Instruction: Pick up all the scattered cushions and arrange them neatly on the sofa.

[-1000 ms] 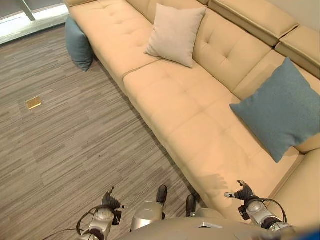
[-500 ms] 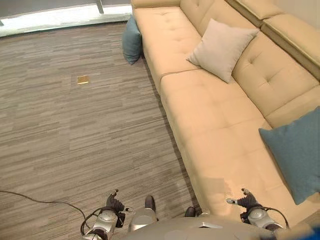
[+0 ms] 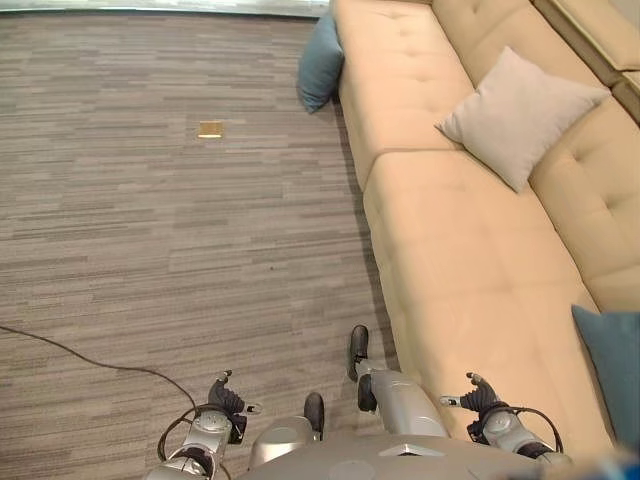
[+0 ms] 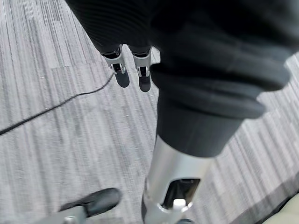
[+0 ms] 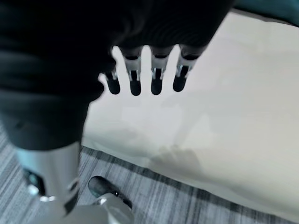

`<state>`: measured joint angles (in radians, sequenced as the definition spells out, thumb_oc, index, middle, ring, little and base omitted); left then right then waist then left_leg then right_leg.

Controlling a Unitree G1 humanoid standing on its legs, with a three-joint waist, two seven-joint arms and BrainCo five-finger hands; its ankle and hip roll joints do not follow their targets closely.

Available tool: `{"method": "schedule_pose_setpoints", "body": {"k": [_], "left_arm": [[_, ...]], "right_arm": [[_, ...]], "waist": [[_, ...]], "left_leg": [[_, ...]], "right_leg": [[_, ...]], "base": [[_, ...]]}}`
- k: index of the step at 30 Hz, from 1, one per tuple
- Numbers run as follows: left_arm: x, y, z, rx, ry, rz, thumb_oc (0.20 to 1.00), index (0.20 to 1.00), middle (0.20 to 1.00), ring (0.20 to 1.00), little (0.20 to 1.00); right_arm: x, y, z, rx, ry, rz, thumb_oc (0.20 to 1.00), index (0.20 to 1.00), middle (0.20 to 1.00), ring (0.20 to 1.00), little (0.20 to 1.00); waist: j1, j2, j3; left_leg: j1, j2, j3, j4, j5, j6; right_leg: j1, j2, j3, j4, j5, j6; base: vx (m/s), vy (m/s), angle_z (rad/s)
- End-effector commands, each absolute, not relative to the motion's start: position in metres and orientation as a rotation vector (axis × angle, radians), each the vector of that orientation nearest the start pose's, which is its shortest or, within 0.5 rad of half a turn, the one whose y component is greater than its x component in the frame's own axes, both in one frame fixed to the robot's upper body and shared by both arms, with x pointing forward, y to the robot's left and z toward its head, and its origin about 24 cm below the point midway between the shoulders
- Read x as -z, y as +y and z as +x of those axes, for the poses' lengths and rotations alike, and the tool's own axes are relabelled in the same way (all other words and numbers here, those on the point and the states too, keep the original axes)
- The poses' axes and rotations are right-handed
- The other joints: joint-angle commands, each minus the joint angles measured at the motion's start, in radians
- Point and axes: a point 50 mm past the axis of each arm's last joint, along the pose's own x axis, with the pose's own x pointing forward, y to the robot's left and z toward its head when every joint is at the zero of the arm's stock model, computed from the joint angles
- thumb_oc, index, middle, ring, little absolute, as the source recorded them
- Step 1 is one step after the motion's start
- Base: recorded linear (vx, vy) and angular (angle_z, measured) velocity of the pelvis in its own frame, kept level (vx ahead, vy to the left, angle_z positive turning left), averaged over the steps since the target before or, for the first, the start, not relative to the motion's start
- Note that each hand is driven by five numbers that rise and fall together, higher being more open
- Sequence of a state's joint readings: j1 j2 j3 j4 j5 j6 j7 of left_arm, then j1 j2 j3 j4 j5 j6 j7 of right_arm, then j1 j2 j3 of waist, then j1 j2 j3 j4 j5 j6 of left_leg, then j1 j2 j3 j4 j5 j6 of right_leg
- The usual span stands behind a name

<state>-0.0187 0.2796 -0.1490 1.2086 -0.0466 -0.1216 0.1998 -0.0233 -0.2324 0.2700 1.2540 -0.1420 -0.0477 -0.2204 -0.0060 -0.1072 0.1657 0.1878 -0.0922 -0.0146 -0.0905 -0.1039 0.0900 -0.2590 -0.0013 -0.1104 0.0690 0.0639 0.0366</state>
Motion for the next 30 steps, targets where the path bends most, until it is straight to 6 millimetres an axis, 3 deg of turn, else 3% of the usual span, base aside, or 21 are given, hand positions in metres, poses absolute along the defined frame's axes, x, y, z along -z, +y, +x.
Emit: {"method": "schedule_pose_setpoints", "body": {"k": [1,3,5,7,11,14,17,20,21,23,24,25,27,28,29,30], "left_arm": [[0.143,0.259,0.121,-0.195,1.006,0.444,1.000,1.000,1.000,1.000,1.000],[0.143,0.259,0.118,-0.196,1.015,0.443,1.000,1.000,1.000,1.000,1.000],[0.142,0.260,0.120,-0.217,1.006,0.421,1.000,1.000,1.000,1.000,1.000],[0.143,0.261,0.117,-0.222,1.017,0.419,1.000,1.000,1.000,1.000,1.000],[0.144,0.265,0.111,-0.237,1.037,0.417,1.000,1.000,1.000,1.000,1.000],[0.146,0.266,0.101,-0.233,1.069,0.424,1.000,1.000,1.000,1.000,1.000],[0.147,0.269,0.095,-0.218,1.093,0.442,1.000,1.000,1.000,1.000,1.000],[0.144,0.271,0.104,-0.222,1.064,0.450,1.000,1.000,1.000,1.000,1.000],[0.143,0.271,0.108,-0.219,1.053,0.453,1.000,1.000,1.000,1.000,1.000],[0.144,0.269,0.107,-0.218,1.055,0.449,1.000,1.000,1.000,1.000,1.000],[0.144,0.268,0.108,-0.217,1.055,0.446,1.000,1.000,1.000,1.000,1.000],[0.145,0.267,0.107,-0.221,1.063,0.437,1.000,1.000,1.000,1.000,1.000],[0.145,0.269,0.105,-0.234,1.069,0.428,1.000,1.000,1.000,1.000,1.000],[0.145,0.270,0.105,-0.241,1.071,0.420,1.000,1.000,1.000,1.000,1.000],[0.146,0.271,0.100,-0.248,1.082,0.426,1.000,1.000,1.000,1.000,1.000],[0.145,0.272,0.102,-0.235,1.079,0.438,1.000,1.000,1.000,1.000,1.000]], "right_arm": [[0.153,-0.243,0.109,0.042,1.106,-0.640,1.000,1.000,1.000,1.000,1.000],[0.152,-0.242,0.114,0.037,1.089,-0.649,1.000,1.000,1.000,1.000,1.000],[0.149,-0.242,0.123,0.040,1.061,-0.651,1.000,1.000,1.000,1.000,1.000],[0.147,-0.242,0.127,0.038,1.047,-0.658,1.000,1.000,1.000,1.000,1.000],[0.146,-0.241,0.133,0.030,1.033,-0.679,1.000,1.000,1.000,1.000,1.000],[0.148,-0.238,0.129,0.009,1.042,-0.683,1.000,1.000,1.000,1.000,1.000],[0.151,-0.231,0.126,-0.023,1.053,-0.684,1.000,1.000,1.000,1.000,1.000],[0.148,-0.229,0.137,-0.039,1.021,-0.699,1.000,1.000,1.000,1.000,1.000],[0.146,-0.228,0.142,-0.040,1.003,-0.700,1.000,1.000,1.000,1.000,1.000],[0.145,-0.228,0.145,-0.045,0.990,-0.710,1.000,1.000,1.000,1.000,1.000],[0.144,-0.228,0.146,-0.047,0.984,-0.717,1.000,1.000,1.000,1.000,1.000],[0.143,-0.228,0.149,-0.054,0.975,-0.729,1.000,1.000,1.000,1.000,1.000],[0.140,-0.230,0.154,-0.051,0.964,-0.745,1.000,1.000,1.000,1.000,1.000],[0.141,-0.232,0.153,-0.047,0.972,-0.742,1.000,1.000,1.000,1.000,1.000],[0.142,-0.235,0.149,-0.047,0.988,-0.760,1.000,1.000,1.000,1.000,1.000],[0.143,-0.236,0.144,-0.045,0.996,-0.755,1.000,1.000,1.000,1.000,1.000]], "waist": [[-0.017,-0.015,-0.026],[-0.009,-0.025,-0.021],[0.017,-0.043,-0.007],[0.030,-0.050,-0.010],[0.081,-0.045,-0.007],[0.089,-0.041,-0.030],[0.094,-0.042,-0.056],[0.084,-0.018,-0.031],[0.074,-0.001,-0.017],[0.067,0.016,-0.013],[0.064,0.019,-0.013],[0.065,0.022,-0.012],[0.071,0.027,0.001],[0.074,0.019,-0.002],[0.074,0.022,-0.001],[0.073,0.011,-0.006]], "left_leg": [[-0.071,0.033,-0.022,0.101,-0.088,-0.100],[-0.121,0.034,0.002,0.258,-0.069,-0.133],[-0.227,0.039,0.037,0.350,-0.068,-0.127],[-0.259,0.044,0.046,0.305,-0.074,-0.116],[-0.382,0.039,-0.001,0.200,0.073,-0.132],[-0.329,0.036,-0.011,0.154,0.064,-0.119],[-0.269,0.027,0.003,0.144,0.031,-0.088],[-0.241,0.026,0.007,0.161,0.004,-0.049],[-0.230,0.029,0.007,0.169,-0.010,-0.036],[-0.193,0.032,0.014,0.158,-0.031,-0.030],[-0.177,0.033,0.018,0.149,-0.038,-0.031],[-0.155,0.038,0.038,0.138,-0.052,-0.034],[-0.125,0.048,0.067,0.126,-0.065,-0.045],[-0.121,0.043,0.073,0.126,-0.067,-0.050],[-0.104,0.047,0.092,0.123,-0.075,-0.048],[-0.101,0.043,0.084,0.128,-0.083,-0.053]], "right_leg": [[0.147,-0.004,-0.031,-0.031,-0.043,0.053],[0.203,-0.008,-0.041,-0.060,-0.048,0.042],[0.238,-0.026,-0.033,-0.072,-0.068,0.034],[0.254,-0.028,-0.029,-0.082,-0.080,0.037],[0.319,0.002,0.013,-0.091,-0.125,0.028],[0.337,0.007,0.030,-0.075,-0.144,0.029],[0.336,-0.013,0.048,0.016,-0.152,0.058],[0.212,-0.034,0.057,0.279,-0.069,0.104],[0.171,-0.044,0.036,0.352,-0.058,0.109],[0.121,-0.071,-0.019,0.370,-0.066,0.095],[0.116,-0.083,-0.051,0.323,-0.084,0.084],[0.095,-0.111,-0.130,0.229,-0.091,0.072],[0.085,-0.147,-0.240,0.117,-0.063,0.081],[0.103,-0.147,-0.266,0.075,-0.061,0.086],[0.080,-0.168,-0.281,0.119,-0.021,0.100],[0.110,-0.145,-0.260,0.072,-0.046,0.091]], "base": [[0.30,-0.169,0.85],[0.19,-0.103,0.94],[0.15,-0.045,-0.09],[0.21,0.006,-0.37],[0.26,0.074,-0.03],[0.26,0.133,-0.72],[0.31,0.232,-0.63],[0.15,0.221,-0.30],[0.11,0.187,-0.13],[0.16,0.128,-0.30],[0.25,0.028,-0.61],[0.25,-0.018,-0.73],[0.20,-0.039,-0.72],[0.15,-0.023,-0.71],[0.16,-0.072,-0.57],[0.25,-0.151,-0.33]]}}
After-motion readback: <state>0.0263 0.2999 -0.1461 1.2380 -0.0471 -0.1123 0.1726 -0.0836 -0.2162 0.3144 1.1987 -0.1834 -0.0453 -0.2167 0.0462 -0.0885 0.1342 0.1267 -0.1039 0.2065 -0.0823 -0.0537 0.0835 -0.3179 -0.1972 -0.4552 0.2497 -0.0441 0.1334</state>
